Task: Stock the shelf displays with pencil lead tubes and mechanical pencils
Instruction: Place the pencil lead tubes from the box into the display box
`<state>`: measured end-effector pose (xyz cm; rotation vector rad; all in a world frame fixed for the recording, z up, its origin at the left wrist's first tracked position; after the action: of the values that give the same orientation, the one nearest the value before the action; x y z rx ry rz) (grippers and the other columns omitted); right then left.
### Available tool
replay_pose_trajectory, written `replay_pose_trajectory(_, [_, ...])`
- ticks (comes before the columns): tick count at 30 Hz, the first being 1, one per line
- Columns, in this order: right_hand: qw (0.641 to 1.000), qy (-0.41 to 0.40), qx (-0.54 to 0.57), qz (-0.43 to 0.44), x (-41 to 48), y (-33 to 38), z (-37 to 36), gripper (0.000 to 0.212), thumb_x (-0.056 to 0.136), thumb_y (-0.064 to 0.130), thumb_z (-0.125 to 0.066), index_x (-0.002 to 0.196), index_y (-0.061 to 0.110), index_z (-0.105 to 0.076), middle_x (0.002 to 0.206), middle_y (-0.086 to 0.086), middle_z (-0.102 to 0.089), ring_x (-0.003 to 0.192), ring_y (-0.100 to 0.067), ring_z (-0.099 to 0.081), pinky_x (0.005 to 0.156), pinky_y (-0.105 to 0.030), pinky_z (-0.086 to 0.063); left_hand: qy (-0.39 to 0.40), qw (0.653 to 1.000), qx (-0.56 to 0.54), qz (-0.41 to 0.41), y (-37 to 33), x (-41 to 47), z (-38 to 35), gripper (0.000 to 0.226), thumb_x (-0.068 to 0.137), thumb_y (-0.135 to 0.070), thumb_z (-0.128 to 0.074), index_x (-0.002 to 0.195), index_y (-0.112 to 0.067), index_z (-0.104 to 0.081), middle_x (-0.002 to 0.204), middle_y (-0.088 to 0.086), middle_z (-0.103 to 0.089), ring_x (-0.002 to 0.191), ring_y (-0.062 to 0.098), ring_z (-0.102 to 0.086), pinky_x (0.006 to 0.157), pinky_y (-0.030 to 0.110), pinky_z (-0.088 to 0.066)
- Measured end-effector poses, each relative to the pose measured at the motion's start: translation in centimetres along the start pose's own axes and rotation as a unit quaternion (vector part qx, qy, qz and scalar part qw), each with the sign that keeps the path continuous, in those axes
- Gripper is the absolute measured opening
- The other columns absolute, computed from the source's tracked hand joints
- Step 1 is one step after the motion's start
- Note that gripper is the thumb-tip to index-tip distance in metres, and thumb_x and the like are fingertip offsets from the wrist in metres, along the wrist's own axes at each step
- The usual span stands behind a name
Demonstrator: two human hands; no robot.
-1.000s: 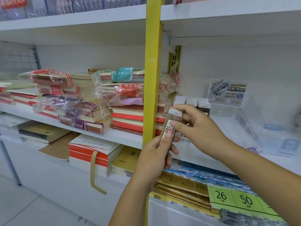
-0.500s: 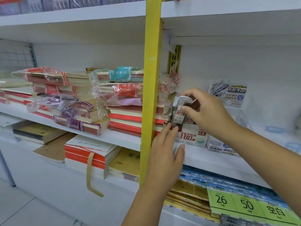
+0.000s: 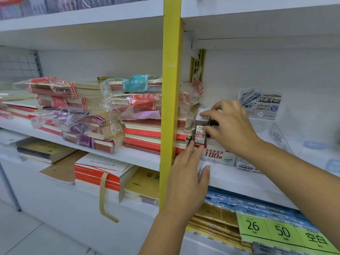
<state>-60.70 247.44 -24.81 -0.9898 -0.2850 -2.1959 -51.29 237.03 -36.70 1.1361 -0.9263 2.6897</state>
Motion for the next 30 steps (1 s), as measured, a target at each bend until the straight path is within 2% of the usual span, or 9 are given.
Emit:
replay_pose_trajectory(6, [0.999, 0.016, 0.038, -0.028, -2.0, -0.2, 2.2, 0.045, 0.091, 0.035, -0.06, 0.135, 0.029, -0.052, 0.129, 0.002, -0.051, 0.122, -0.016, -0.03, 0.098, -0.03, -0.025, -0.047, 0.999, -0.002, -0.014, -0.2, -1.2, 0.7, 0.045, 0.099, -0.027, -0.052, 0.144, -0.029, -0.049, 0.152, -0.013, -0.041, 0.135, -0.005, -0.026, 0.111, 0.016, -0.021])
replay_pose_trajectory(8, [0.993, -0.027, 0.109, -0.045, -4.0, -0.1, 4.2, 0.039, 0.093, 0.027, -0.059, 0.132, 0.026, -0.056, 0.121, 0.003, -0.056, 0.117, -0.014, -0.035, 0.093, -0.023, -0.026, -0.088, 0.996, -0.001, -0.027, -0.6, -2.2, 1.4, 0.039, 0.095, -0.022, -0.056, 0.134, -0.023, -0.058, 0.14, -0.008, -0.053, 0.13, 0.004, -0.04, 0.108, 0.021, -0.031])
replay_pose_trajectory(11, [0.962, -0.067, 0.253, -0.079, -9.0, 0.3, 6.7, 0.027, 0.093, 0.021, -0.058, 0.118, 0.027, -0.063, 0.104, 0.011, -0.061, 0.1, -0.009, -0.052, 0.084, -0.022, -0.042, -0.089, 0.994, 0.012, -0.056, -1.5, -4.5, 1.5, 0.035, 0.093, -0.027, -0.053, 0.127, -0.021, -0.061, 0.124, -0.006, -0.058, 0.116, 0.011, -0.049, 0.102, 0.011, -0.03])
replay_pose_trajectory(15, [0.905, -0.027, 0.385, -0.178, -18.3, -0.1, 5.9, 0.02, 0.092, 0.017, -0.062, 0.097, 0.036, -0.067, 0.088, 0.013, -0.066, 0.077, -0.01, -0.061, 0.067, -0.017, -0.047, 0.085, 0.995, 0.006, -0.045, -1.2, -10.2, -1.9, 0.036, 0.094, -0.03, -0.053, 0.13, -0.024, -0.057, 0.121, -0.005, -0.056, 0.109, 0.014, -0.053, 0.094, 0.021, -0.041])
replay_pose_trajectory(18, [0.857, 0.082, 0.401, -0.312, -27.7, -1.2, 1.0, 0.023, 0.092, 0.018, -0.061, 0.089, 0.04, -0.067, 0.079, 0.009, -0.066, 0.075, -0.016, -0.061, 0.066, -0.024, -0.048, 0.251, 0.967, -0.002, 0.042, 1.1, -17.5, -5.8, 0.043, 0.098, -0.028, -0.056, 0.14, -0.025, -0.049, 0.134, -0.005, -0.049, 0.111, 0.014, -0.055, 0.093, 0.03, -0.048])
replay_pose_trajectory(20, [0.803, 0.18, 0.405, -0.398, -34.6, -1.3, -3.2, 0.023, 0.094, 0.019, -0.059, 0.088, 0.041, -0.066, 0.087, 0.004, -0.068, 0.082, -0.018, -0.064, 0.069, -0.024, -0.051, 0.314, 0.941, -0.022, 0.128, 2.8, -22.7, -8.3, 0.047, 0.098, -0.027, -0.058, 0.143, -0.023, -0.044, 0.139, -0.003, -0.045, 0.115, 0.016, -0.056, 0.095, 0.029, -0.047])
replay_pose_trajectory(23, [0.745, 0.316, 0.376, -0.451, -43.6, -0.7, -8.7, 0.018, 0.094, 0.022, -0.06, 0.096, 0.039, -0.063, 0.106, 0.004, -0.068, 0.09, -0.004, -0.061, 0.068, -0.006, -0.044, 0.384, 0.883, -0.052, 0.265, 4.8, -29.4, -11.4, 0.053, 0.1, -0.029, -0.056, 0.148, -0.02, -0.037, 0.147, 0.0, -0.04, 0.123, 0.017, -0.054, 0.1, 0.026, -0.043])
replay_pose_trajectory(26, [0.683, 0.393, 0.369, -0.492, -49.2, 0.2, -12.7, 0.025, 0.094, 0.022, -0.059, 0.116, 0.034, -0.058, 0.122, 0.003, -0.06, 0.103, -0.004, -0.056, 0.076, -0.012, -0.04, 0.44, 0.822, -0.057, 0.358, 6.5, -33.9, -13.8, 0.061, 0.101, -0.037, -0.052, 0.154, -0.018, -0.029, 0.155, 0.001, -0.034, 0.13, 0.015, -0.05, 0.101, 0.021, -0.038])
replay_pose_trajectory(30, [0.667, 0.407, 0.35, -0.516, -52.2, 0.6, -16.6, 0.047, 0.094, 0.015, -0.059, 0.138, 0.024, -0.047, 0.142, -0.001, -0.044, 0.112, -0.006, -0.047, 0.085, -0.011, -0.033, 0.457, 0.78, -0.084, 0.418, 8.0, -36.3, -16.0, 0.061, 0.1, -0.044, -0.05, 0.154, -0.023, -0.031, 0.154, -0.004, -0.038, 0.13, 0.01, -0.05, 0.097, 0.017, -0.036])
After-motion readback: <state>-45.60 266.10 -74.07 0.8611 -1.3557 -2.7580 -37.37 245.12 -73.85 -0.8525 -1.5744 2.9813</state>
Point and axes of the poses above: each hand's wrist, its own x-axis towards the middle knuckle, its own z-axis out of the back of the hand, y = z × x, the point moved 3 cm from there along x, towards the middle knuckle
